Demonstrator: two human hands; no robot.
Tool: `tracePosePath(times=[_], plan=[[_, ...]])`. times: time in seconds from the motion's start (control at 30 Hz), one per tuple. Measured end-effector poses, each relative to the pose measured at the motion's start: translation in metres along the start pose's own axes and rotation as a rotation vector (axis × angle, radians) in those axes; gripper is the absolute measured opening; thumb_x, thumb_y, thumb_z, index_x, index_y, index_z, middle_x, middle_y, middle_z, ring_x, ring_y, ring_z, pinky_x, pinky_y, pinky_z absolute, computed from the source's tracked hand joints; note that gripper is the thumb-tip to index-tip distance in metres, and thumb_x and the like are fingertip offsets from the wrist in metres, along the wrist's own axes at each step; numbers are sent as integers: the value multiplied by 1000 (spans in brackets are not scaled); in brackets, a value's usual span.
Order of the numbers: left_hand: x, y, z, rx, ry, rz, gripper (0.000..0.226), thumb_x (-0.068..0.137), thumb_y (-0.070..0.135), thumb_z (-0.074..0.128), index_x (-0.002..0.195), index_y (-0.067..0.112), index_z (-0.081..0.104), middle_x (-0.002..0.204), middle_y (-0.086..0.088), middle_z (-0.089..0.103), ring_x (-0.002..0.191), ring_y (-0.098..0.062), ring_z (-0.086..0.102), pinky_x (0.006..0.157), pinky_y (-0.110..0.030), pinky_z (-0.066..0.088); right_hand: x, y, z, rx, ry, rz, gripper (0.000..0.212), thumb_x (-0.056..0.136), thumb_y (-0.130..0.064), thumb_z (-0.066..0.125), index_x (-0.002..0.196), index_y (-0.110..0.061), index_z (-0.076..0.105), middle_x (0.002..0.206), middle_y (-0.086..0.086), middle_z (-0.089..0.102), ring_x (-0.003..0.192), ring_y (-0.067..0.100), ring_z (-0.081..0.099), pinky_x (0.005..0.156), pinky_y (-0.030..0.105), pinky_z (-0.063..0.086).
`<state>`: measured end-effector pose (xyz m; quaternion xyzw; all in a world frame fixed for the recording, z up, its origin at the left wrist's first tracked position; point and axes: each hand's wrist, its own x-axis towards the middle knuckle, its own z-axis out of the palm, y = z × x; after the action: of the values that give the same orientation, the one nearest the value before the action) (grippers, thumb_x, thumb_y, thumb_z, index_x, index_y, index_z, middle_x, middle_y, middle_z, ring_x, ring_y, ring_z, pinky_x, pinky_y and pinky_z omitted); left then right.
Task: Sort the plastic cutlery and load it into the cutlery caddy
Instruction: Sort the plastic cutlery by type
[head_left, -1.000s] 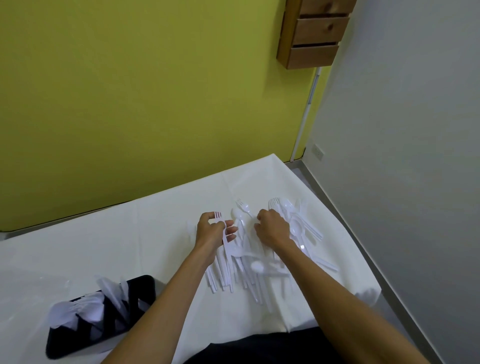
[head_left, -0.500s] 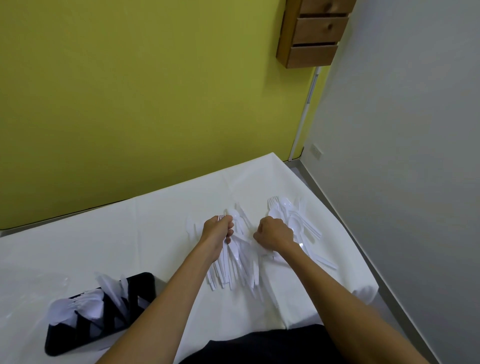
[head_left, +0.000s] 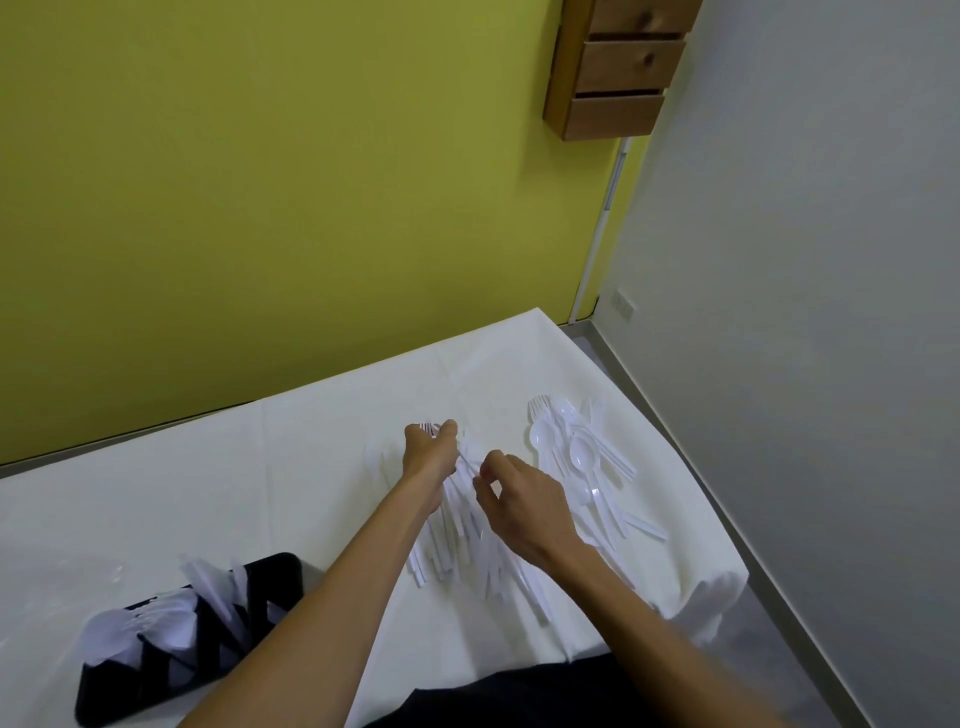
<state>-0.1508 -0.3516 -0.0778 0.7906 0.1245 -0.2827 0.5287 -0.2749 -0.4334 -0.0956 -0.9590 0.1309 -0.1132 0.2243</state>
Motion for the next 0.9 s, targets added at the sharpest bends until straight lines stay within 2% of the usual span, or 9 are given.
tracePosePath(times=[0.07, 0.17, 0.27, 0.33, 0.47, 0.57, 0.77, 0.83, 0.9], plan=[[-1, 0, -1, -21, -3, -17, 32, 101, 20, 48, 128, 3, 50, 99, -11, 61, 68, -16, 54, 56, -25, 42, 2, 6, -7, 176, -38, 53, 23, 98, -43, 49, 99, -24, 61, 94, -10, 67, 69, 10, 62, 65, 30, 53], [1, -2, -5, -115, -14, -46, 31, 102, 15, 43, 129, 0, 50, 100, -10, 62, 68, -16, 56, 56, -26, 43, 17, 29, -12, 324, -17, 290, 37, 96, -52, 49, 109, -22, 68, 108, -8, 67, 87, 7, 65, 79, 29, 51], [2, -4, -7, -186, -28, -93, 30, 99, 11, 43, 125, 1, 55, 85, -6, 59, 59, -16, 52, 56, -28, 42, 25, 51, -7, 187, -67, 478, 37, 97, -36, 52, 123, -10, 60, 120, 8, 61, 113, 25, 57, 87, 34, 45], [3, -4, -8, -239, -35, -112, 27, 99, 9, 42, 121, 3, 57, 79, -6, 58, 56, -16, 50, 53, -28, 42, 26, 51, -2, 107, -151, 477, 35, 98, -24, 52, 128, -7, 55, 125, 12, 56, 116, 30, 54, 89, 35, 45], [-2, -2, -13, -311, -62, -123, 25, 100, 4, 37, 110, 5, 59, 92, -12, 63, 63, -20, 59, 58, -29, 51, 28, 44, 3, 162, -198, 382, 32, 98, -12, 50, 127, -10, 60, 127, 10, 58, 112, 25, 59, 91, 29, 46], [-5, -3, -13, -341, -83, -124, 26, 100, 0, 35, 109, 5, 59, 94, -13, 63, 66, -21, 60, 60, -31, 51, 35, 52, -3, 145, -62, 529, 36, 93, -2, 45, 125, -8, 58, 124, 11, 56, 106, 29, 59, 81, 29, 43], [-9, -5, -9, -300, -132, -108, 27, 98, -1, 37, 112, 4, 61, 90, -11, 63, 66, -20, 58, 59, -30, 47, 45, 48, -8, -155, -166, 584, 21, 91, -4, 52, 112, -5, 52, 108, 11, 59, 93, 29, 63, 69, 30, 38], [-10, -4, -9, -292, -145, -98, 27, 98, -1, 39, 111, 5, 61, 92, -11, 64, 66, -20, 59, 59, -29, 46, 47, 51, -11, -185, -204, 585, 5, 90, -7, 52, 93, -10, 54, 90, 5, 60, 83, 26, 63, 65, 29, 38], [-11, -3, -8, -283, -152, -90, 26, 97, 0, 40, 111, 5, 62, 93, -11, 64, 66, -19, 59, 58, -28, 46, 48, 53, -15, -192, -264, 577, 19, 89, -12, 53, 72, -14, 45, 71, -1, 51, 72, 24, 57, 63, 30, 37]])
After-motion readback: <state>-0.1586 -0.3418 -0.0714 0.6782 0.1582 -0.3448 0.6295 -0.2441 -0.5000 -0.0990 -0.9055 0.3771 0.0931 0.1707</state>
